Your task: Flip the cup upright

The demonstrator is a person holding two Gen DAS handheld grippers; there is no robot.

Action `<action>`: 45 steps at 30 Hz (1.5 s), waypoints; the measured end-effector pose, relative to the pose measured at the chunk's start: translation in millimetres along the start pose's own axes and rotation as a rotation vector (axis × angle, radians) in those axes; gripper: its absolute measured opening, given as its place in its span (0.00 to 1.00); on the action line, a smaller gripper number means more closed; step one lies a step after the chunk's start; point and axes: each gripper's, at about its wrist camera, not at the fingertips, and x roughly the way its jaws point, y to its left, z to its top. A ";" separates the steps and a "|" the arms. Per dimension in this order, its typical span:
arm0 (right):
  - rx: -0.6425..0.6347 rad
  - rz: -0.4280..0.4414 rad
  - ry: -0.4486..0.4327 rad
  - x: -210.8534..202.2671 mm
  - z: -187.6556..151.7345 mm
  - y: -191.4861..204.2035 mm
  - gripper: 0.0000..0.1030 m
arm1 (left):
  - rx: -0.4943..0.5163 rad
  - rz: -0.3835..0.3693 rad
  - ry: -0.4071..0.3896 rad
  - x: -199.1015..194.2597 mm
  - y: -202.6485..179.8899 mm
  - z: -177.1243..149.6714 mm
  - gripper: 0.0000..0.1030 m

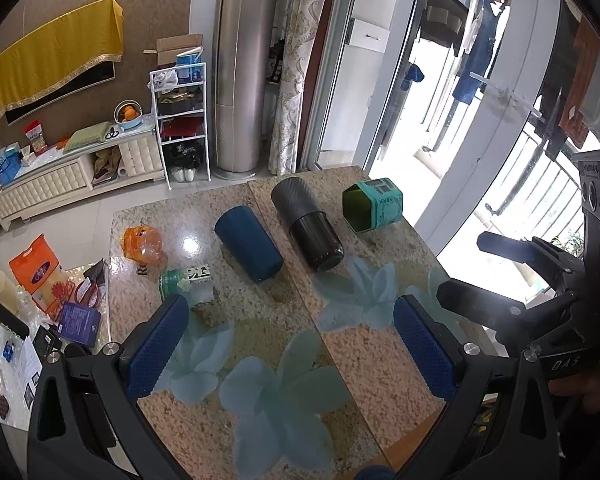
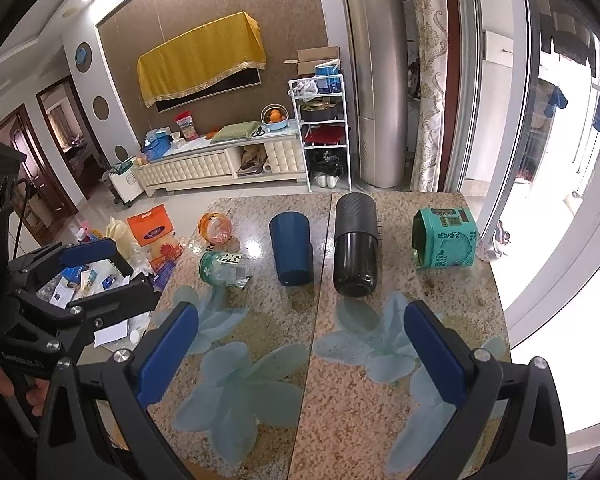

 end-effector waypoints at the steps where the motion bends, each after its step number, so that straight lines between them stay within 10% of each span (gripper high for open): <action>1: 0.000 0.000 -0.004 -0.4 0.1 0.1 1.00 | 0.002 0.001 0.001 0.0 -0.2 -0.4 1.00; 31: -0.047 -0.039 0.021 4.9 13.1 13.2 1.00 | -0.007 -0.021 0.021 -5.1 20.5 -5.4 1.00; 45: -0.300 0.105 0.173 90.2 80.0 55.9 1.00 | -0.204 0.045 0.076 12.0 87.0 -31.8 1.00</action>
